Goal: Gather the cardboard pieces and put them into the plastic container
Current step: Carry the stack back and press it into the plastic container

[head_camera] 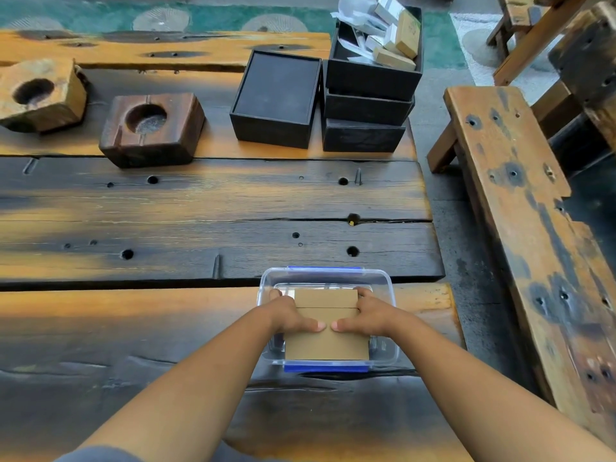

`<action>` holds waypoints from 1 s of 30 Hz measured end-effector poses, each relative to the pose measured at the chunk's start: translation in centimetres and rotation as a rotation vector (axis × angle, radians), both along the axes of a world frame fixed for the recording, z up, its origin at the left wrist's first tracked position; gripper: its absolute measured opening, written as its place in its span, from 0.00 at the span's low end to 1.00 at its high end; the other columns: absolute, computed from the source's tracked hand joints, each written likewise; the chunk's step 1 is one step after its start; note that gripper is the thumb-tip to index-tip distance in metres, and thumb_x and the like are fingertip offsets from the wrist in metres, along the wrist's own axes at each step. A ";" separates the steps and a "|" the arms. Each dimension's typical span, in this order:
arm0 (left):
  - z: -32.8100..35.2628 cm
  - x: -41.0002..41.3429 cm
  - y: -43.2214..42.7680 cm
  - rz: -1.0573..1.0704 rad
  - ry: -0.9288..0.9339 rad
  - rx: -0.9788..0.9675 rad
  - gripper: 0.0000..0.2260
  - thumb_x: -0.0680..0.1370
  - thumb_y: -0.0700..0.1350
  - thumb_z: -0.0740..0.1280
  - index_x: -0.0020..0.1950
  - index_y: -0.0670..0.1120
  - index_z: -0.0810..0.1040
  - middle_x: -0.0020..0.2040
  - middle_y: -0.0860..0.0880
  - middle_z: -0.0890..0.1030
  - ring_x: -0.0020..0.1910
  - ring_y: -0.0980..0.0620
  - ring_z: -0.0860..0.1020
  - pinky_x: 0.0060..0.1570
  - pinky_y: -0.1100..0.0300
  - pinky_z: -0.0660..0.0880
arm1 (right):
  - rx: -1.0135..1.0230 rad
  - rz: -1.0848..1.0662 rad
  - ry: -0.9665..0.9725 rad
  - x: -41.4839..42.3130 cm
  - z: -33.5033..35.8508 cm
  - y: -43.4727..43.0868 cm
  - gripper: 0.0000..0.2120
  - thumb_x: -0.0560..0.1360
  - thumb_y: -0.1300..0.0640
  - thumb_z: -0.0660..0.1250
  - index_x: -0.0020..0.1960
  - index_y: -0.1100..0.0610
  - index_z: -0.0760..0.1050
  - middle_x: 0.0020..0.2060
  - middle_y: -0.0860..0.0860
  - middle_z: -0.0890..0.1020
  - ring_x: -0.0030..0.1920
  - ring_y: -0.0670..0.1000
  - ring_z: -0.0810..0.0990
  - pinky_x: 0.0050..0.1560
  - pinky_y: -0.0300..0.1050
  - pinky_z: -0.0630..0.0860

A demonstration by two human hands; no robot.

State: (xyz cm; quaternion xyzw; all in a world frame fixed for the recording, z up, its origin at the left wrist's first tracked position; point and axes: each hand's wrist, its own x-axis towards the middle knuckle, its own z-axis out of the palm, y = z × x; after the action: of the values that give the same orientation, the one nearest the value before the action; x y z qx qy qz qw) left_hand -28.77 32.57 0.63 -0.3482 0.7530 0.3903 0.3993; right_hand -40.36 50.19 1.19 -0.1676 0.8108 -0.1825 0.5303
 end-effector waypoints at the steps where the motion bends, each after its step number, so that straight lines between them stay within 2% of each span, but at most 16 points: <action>1: 0.1 0.0 0.0 -0.006 -0.005 -0.006 0.50 0.62 0.68 0.75 0.75 0.41 0.64 0.73 0.47 0.58 0.66 0.46 0.72 0.67 0.50 0.72 | 0.006 -0.003 -0.009 0.0 0.0 0.0 0.51 0.63 0.39 0.78 0.76 0.58 0.60 0.74 0.46 0.60 0.65 0.52 0.74 0.65 0.49 0.74; 4: 0.3 -0.1 -0.1 -0.028 -0.011 -0.036 0.51 0.62 0.70 0.73 0.75 0.42 0.65 0.74 0.46 0.60 0.66 0.46 0.72 0.67 0.52 0.72 | 0.018 -0.009 -0.021 -0.1 0.2 0.0 0.51 0.63 0.39 0.78 0.76 0.58 0.60 0.73 0.47 0.63 0.65 0.52 0.74 0.65 0.50 0.74; 7: 0.3 0.3 0.6 0.037 0.030 -0.060 0.47 0.63 0.68 0.74 0.73 0.42 0.67 0.72 0.46 0.63 0.61 0.47 0.75 0.59 0.55 0.75 | 0.006 -0.053 0.033 0.6 0.3 0.0 0.48 0.64 0.41 0.78 0.76 0.57 0.61 0.71 0.49 0.67 0.65 0.53 0.75 0.64 0.49 0.75; 9: 0.4 0.7 1.1 0.138 0.072 -0.034 0.41 0.63 0.65 0.77 0.68 0.44 0.71 0.68 0.46 0.72 0.58 0.47 0.77 0.56 0.54 0.77 | 0.010 -0.104 0.072 1.3 0.3 0.2 0.44 0.64 0.42 0.78 0.73 0.56 0.64 0.67 0.51 0.73 0.62 0.53 0.76 0.62 0.48 0.76; 11: 0.6 1.2 1.6 0.247 0.099 -0.008 0.35 0.63 0.62 0.78 0.62 0.46 0.71 0.64 0.46 0.77 0.55 0.48 0.77 0.53 0.55 0.77 | 0.019 -0.145 0.090 2.0 0.5 0.4 0.38 0.65 0.41 0.77 0.68 0.56 0.68 0.63 0.53 0.77 0.60 0.53 0.78 0.60 0.49 0.77; 13: 0.9 1.6 2.1 0.368 0.140 0.023 0.37 0.63 0.59 0.79 0.64 0.46 0.68 0.62 0.46 0.78 0.55 0.48 0.77 0.53 0.54 0.77 | -0.004 -0.241 0.070 2.6 0.6 0.7 0.36 0.66 0.43 0.77 0.67 0.56 0.68 0.61 0.53 0.78 0.60 0.54 0.78 0.61 0.52 0.77; 16: 1.2 2.6 2.9 0.612 0.234 0.120 0.37 0.63 0.52 0.81 0.66 0.44 0.69 0.61 0.44 0.80 0.57 0.45 0.80 0.58 0.48 0.79 | -0.061 -0.478 0.009 3.6 0.5 1.6 0.32 0.67 0.47 0.77 0.64 0.56 0.67 0.59 0.54 0.79 0.57 0.55 0.80 0.60 0.55 0.78; 18: 1.6 3.4 3.2 0.769 0.235 0.223 0.30 0.66 0.49 0.80 0.63 0.44 0.72 0.58 0.44 0.81 0.52 0.47 0.82 0.49 0.51 0.81 | -0.045 -0.552 -0.027 4.1 0.4 2.1 0.29 0.68 0.48 0.77 0.61 0.57 0.67 0.58 0.55 0.79 0.56 0.56 0.80 0.60 0.55 0.78; 20: 1.9 4.1 3.6 0.827 0.222 0.308 0.24 0.70 0.47 0.78 0.60 0.45 0.72 0.56 0.46 0.82 0.48 0.50 0.81 0.39 0.57 0.77 | -0.021 -0.572 -0.061 4.6 0.2 2.3 0.25 0.69 0.49 0.76 0.59 0.57 0.69 0.58 0.55 0.79 0.55 0.56 0.80 0.60 0.55 0.78; 21: 2.0 4.2 3.7 0.830 0.220 0.327 0.21 0.71 0.46 0.77 0.59 0.45 0.72 0.55 0.46 0.81 0.47 0.51 0.80 0.38 0.58 0.76 | -0.014 -0.573 -0.064 4.8 0.2 2.3 0.24 0.70 0.50 0.75 0.59 0.57 0.69 0.57 0.55 0.79 0.55 0.56 0.80 0.59 0.54 0.78; 25: 2.2 4.1 4.6 0.841 0.205 0.367 0.16 0.72 0.42 0.76 0.56 0.45 0.75 0.52 0.45 0.83 0.47 0.49 0.81 0.44 0.57 0.78 | -0.007 -0.577 -0.041 5.3 0.4 2.0 0.22 0.68 0.49 0.76 0.55 0.56 0.70 0.49 0.52 0.80 0.44 0.49 0.80 0.42 0.44 0.77; 30: 2.1 4.1 4.7 0.862 0.170 0.431 0.18 0.72 0.41 0.75 0.59 0.43 0.78 0.49 0.46 0.86 0.44 0.50 0.84 0.30 0.63 0.79 | 0.027 -0.535 -0.040 5.3 0.4 2.3 0.25 0.66 0.48 0.77 0.55 0.54 0.69 0.42 0.46 0.78 0.41 0.46 0.79 0.34 0.40 0.74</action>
State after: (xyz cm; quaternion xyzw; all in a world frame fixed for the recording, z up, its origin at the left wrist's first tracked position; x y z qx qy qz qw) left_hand -24.68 37.29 2.74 -0.5045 0.4721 0.6942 0.2015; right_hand -35.04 52.46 1.57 0.0633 0.8180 -0.3087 0.4813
